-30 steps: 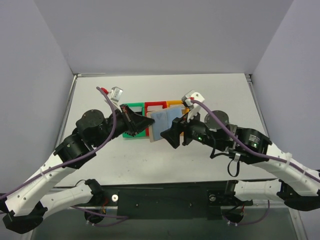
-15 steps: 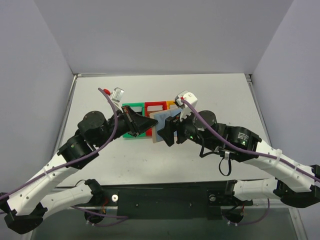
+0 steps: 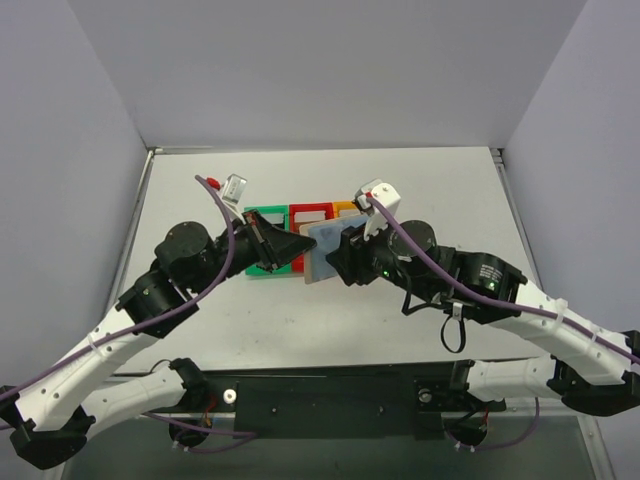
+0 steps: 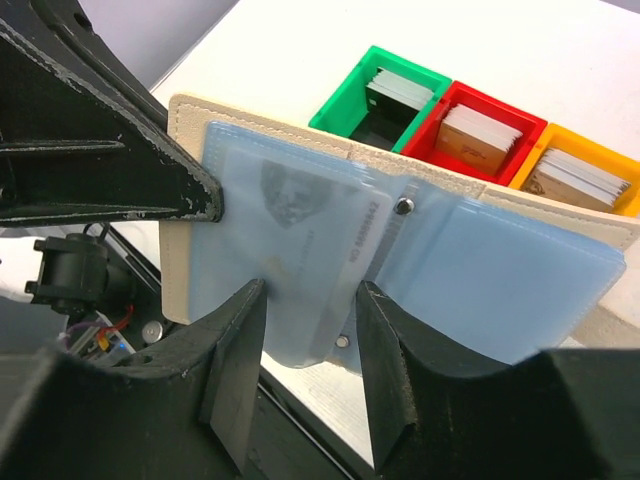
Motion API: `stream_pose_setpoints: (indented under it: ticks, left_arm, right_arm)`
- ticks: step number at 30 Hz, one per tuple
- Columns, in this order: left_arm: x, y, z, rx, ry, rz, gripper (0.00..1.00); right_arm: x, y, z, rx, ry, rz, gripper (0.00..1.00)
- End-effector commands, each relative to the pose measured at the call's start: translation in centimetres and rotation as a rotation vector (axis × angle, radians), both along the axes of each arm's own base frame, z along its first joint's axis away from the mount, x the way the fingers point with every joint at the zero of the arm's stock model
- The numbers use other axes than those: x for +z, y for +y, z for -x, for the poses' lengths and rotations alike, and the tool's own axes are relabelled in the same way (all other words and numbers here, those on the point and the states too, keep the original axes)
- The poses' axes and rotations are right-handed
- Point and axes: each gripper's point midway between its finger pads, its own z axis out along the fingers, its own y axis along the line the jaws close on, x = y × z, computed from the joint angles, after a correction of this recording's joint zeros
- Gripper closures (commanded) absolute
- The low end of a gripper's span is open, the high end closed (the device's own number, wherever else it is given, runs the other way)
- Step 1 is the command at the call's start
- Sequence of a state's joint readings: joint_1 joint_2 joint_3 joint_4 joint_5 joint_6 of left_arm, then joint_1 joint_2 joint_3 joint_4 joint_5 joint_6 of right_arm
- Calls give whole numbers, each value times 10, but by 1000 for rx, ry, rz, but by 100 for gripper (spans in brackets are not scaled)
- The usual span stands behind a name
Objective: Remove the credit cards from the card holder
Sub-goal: Remove the credit card from the card holder.
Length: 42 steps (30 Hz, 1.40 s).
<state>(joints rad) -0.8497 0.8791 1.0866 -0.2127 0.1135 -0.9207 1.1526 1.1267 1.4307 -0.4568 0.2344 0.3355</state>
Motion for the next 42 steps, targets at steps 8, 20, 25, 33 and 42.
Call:
stream_pose_setpoints:
  ticks: [8,20,25,33,42]
  left_arm:
    - [43,7,18,-55,-78,136,100]
    - [45,7,16,-56,-96,138,100]
    - [50,12,24,-82,-140,134,100]
    - [60,12,33,-123,-174,178,100]
    - [74,14,41,-164,-204,239,100]
  right_arm:
    - [12,-31,-14,-103,-23,-25,69]
    - [26,-31,-5,-45,-9,-134,34]
    - [39,-64,-19,-98,19,-228,25]
    - [31,-56,-19,-14,134,-315,22]
    - [42,-48,-15,160,229,-567,24]
